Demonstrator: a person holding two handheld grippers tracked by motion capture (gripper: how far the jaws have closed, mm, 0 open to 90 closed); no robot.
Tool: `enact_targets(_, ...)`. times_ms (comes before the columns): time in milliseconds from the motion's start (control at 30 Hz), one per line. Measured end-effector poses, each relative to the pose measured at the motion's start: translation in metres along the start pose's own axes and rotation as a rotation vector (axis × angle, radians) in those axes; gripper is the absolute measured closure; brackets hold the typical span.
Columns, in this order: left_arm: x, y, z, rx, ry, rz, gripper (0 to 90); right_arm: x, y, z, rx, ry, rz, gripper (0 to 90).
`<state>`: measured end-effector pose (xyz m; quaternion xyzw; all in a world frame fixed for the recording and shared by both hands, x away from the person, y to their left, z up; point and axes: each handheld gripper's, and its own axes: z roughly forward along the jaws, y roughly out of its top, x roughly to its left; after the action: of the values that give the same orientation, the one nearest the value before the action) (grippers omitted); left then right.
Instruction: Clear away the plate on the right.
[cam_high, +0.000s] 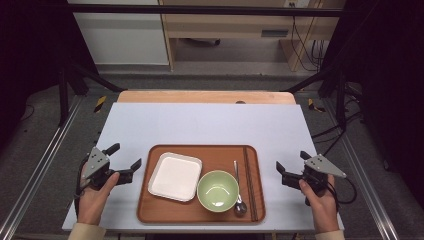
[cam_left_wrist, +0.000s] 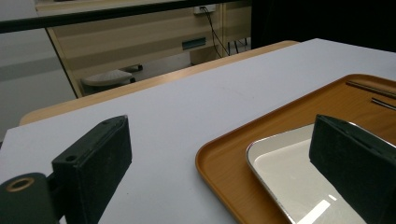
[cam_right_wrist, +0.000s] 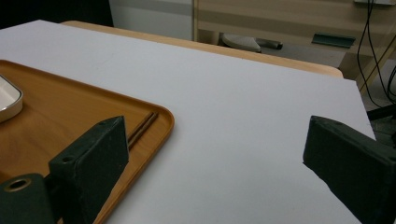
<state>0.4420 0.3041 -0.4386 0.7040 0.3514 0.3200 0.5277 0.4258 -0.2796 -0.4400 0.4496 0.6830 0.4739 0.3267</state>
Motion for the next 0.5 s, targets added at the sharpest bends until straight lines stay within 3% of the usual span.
enact_targets(300, 0.007, -0.024, -0.006, -0.027, 0.003, -0.014, 5.5, 0.0, -0.013, 0.003, -0.067, 0.014, -0.016, 7.7)
enact_targets(500, 0.007, -0.034, -0.011, -0.043, 0.021, -0.005, 5.5, 0.005, -0.016, 0.011, -0.077, 0.043, -0.005, 7.9)
